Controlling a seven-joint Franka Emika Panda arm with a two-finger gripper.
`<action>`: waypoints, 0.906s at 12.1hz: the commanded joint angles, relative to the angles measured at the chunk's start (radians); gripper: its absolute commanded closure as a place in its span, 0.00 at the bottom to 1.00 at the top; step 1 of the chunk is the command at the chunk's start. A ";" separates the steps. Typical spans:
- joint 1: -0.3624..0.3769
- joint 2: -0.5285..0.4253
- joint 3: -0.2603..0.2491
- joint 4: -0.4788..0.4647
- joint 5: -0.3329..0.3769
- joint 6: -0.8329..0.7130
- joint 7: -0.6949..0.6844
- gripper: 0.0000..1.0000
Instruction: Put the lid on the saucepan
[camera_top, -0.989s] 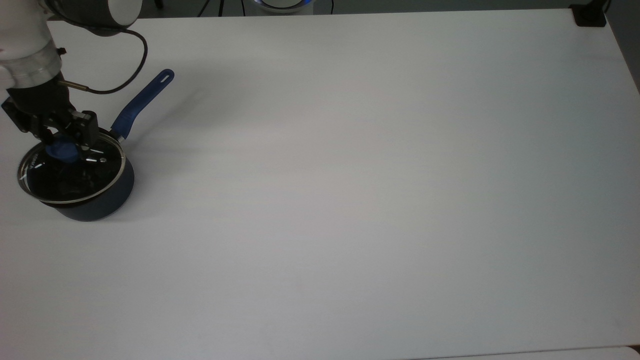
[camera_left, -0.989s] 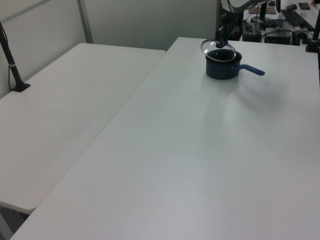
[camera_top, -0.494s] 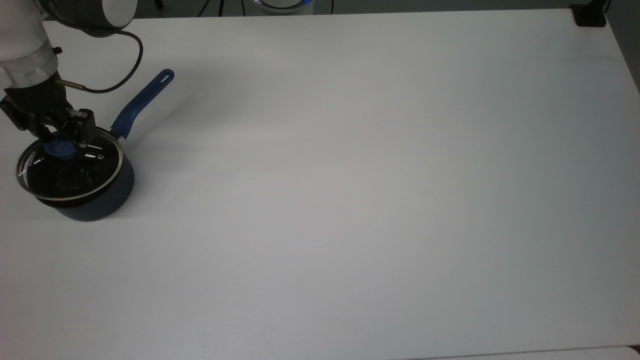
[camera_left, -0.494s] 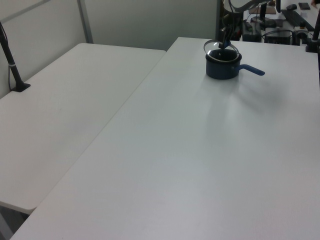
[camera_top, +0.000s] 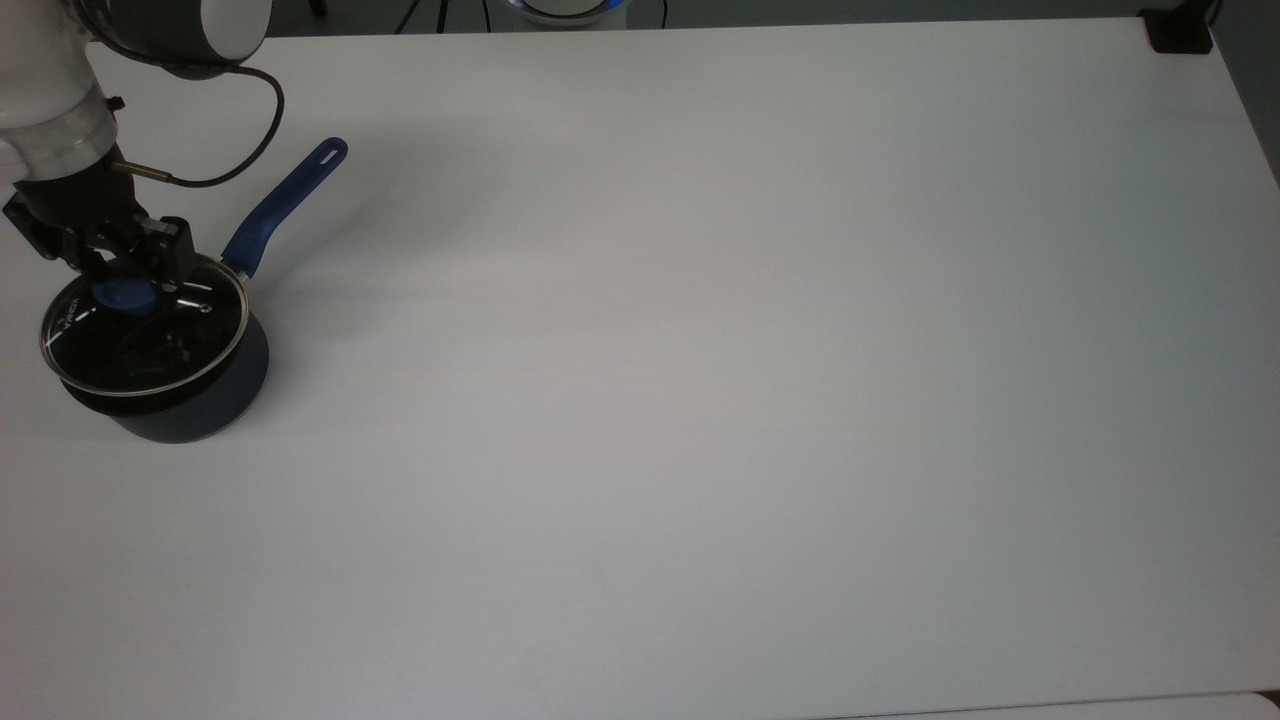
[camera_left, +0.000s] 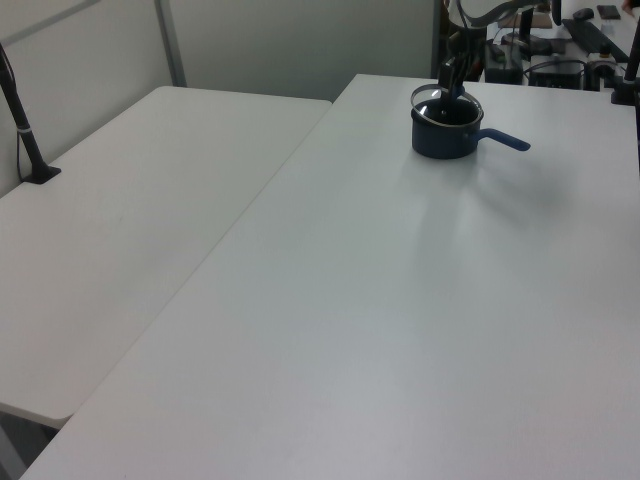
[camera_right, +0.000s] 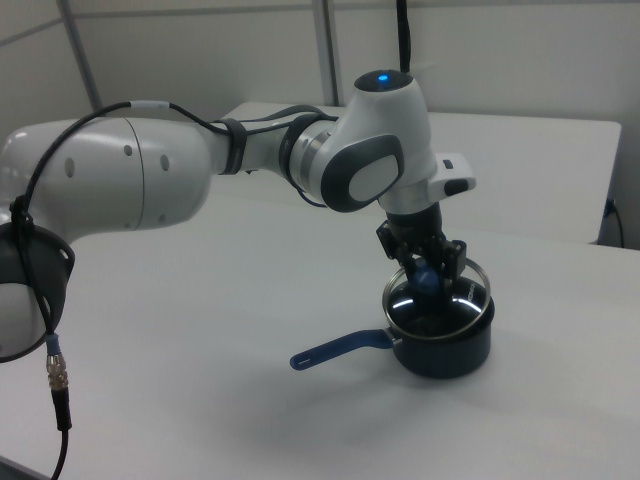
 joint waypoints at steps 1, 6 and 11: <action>-0.004 -0.007 -0.011 -0.003 -0.001 -0.012 -0.028 0.35; 0.004 -0.011 0.001 -0.004 0.001 -0.020 -0.013 0.00; 0.238 -0.195 0.001 -0.030 -0.052 -0.243 0.222 0.00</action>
